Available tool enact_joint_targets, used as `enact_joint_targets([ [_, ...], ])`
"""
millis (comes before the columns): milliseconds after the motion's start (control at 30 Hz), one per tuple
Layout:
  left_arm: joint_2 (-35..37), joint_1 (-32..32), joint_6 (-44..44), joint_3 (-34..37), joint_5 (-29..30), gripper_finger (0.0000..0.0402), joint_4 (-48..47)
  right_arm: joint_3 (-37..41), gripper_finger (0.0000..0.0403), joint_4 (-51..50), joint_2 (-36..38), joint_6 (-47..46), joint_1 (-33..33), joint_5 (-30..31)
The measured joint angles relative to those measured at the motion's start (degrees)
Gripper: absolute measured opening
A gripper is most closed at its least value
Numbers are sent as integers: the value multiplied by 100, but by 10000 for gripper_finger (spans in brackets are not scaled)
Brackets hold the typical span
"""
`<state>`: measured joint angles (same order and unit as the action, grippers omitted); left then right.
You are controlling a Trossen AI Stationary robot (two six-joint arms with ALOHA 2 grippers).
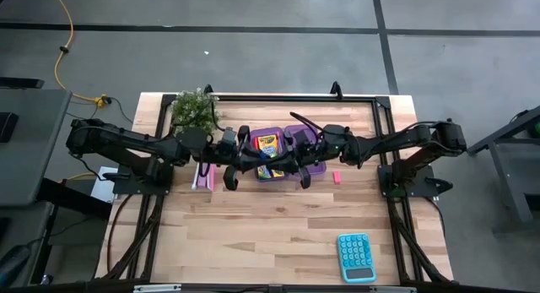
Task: Pick & place school supplies into a supply box
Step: Put the blue pen into the purple supply box
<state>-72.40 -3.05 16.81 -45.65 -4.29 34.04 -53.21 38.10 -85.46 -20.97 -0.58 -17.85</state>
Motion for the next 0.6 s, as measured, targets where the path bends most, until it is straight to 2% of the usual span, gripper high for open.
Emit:
enact_joint_targets([
  [100,4,0,-8,2,0,19,-4,0,0,20,-1,-2,0,-6],
  [300,10,0,5,0,-1,25,-92,0,17,0,-1,-211,0,38],
  [467,289,-75,62,7,-52,36,-716,2,73,-430,196,-408,-61,267],
  [600,794,-239,21,7,-56,25,-1578,-2,130,-1156,600,66,-63,700],
])
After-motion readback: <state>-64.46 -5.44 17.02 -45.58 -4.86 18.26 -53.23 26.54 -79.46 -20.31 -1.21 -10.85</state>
